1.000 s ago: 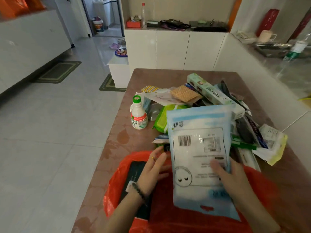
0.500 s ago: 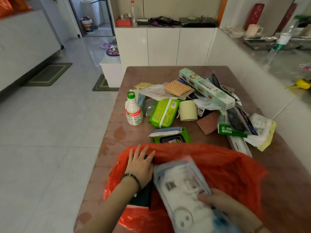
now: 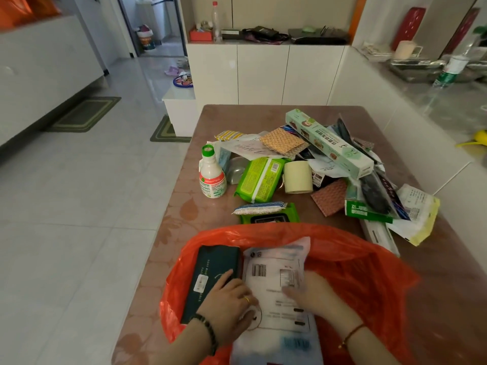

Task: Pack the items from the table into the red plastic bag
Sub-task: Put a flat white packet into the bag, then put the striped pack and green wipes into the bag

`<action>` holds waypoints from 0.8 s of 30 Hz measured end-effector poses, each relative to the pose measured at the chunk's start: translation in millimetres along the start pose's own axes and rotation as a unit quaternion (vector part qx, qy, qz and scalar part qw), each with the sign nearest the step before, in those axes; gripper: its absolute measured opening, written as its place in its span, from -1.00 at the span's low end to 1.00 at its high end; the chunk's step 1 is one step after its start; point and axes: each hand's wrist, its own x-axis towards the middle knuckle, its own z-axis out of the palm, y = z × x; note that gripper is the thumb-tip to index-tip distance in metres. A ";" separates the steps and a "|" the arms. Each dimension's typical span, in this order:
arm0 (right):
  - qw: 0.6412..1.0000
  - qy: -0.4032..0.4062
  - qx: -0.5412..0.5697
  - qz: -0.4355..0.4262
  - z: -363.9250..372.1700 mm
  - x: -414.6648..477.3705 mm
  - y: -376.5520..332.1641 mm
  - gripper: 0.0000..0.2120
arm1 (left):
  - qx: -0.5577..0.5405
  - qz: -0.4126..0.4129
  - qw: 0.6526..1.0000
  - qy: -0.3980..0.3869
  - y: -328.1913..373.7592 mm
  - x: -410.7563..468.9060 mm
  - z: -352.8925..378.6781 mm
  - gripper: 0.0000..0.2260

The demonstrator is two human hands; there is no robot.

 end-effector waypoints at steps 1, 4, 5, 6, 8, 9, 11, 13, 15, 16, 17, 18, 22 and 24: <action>0.998 0.063 -0.005 -0.024 -15.5 1.4 -5.0 -0.90 | -0.025 -0.016 1.000 0.002 0.3 5.2 -4.2 -0.76; 0.949 0.283 0.003 -0.140 -49.1 23.1 -26.4 -0.80 | -0.184 -0.085 0.977 0.068 1.2 24.6 -15.8 -0.66; 0.940 0.293 -0.006 -0.175 -52.7 35.1 -35.4 -0.70 | -0.230 -0.105 0.963 0.092 2.6 33.3 -20.5 -0.64; 0.941 0.274 -0.032 -0.195 -53.5 49.3 -44.3 -0.60 | -0.265 -0.123 0.950 0.116 4.4 42.9 -25.8 -0.65; 0.947 0.210 -0.130 -0.207 -53.1 82.6 -57.6 -0.50 | -0.348 -0.175 0.911 0.135 7.9 62.4 -35.2 -0.70; 0.942 0.184 -0.182 -0.211 -51.7 99.3 -58.7 -0.51 | -0.398 -0.206 0.883 0.141 8.8 72.5 -39.3 -0.72; 0.940 0.165 -0.215 -0.208 -52.5 120.4 -57.4 -0.65 | -0.508 -0.272 0.804 0.149 8.9 89.5 -42.4 -0.73; 0.944 0.219 -0.139 -0.204 -56.4 123.5 -56.7 -0.74 | -0.633 -0.328 0.685 0.149 10.8 101.8 -47.5 -0.68; 0.913 0.289 -0.080 -0.277 -53.9 106.1 -54.8 -0.76 | -0.750 -0.348 0.542 0.149 11.3 110.1 -49.5 -0.63; 0.891 0.292 -0.076 -0.340 -50.9 92.1 -55.0 -0.75 | -0.788 -0.344 0.489 0.146 10.6 113.6 -50.0 -0.60; 0.866 0.268 -0.097 -0.411 -47.2 81.8 -51.8 -0.74 | -0.811 -0.341 0.452 0.149 9.7 117.0 -50.1 -0.53; 0.845 0.217 -0.118 -0.474 -42.8 74.1 -47.1 -0.73 | -0.822 -0.348 0.418 0.166 8.6 119.8 -49.7 -0.52; 0.910 0.063 0.001 -0.410 -53.6 80.8 -42.6 -0.67 | -0.768 -0.455 0.316 0.321 -7.3 118.7 -46.4 -0.81; 0.932 0.166 0.021 -0.321 -66.5 107.5 -44.1 -0.74 | -0.750 -0.458 0.315 0.359 -17.0 110.4 -47.3 -0.83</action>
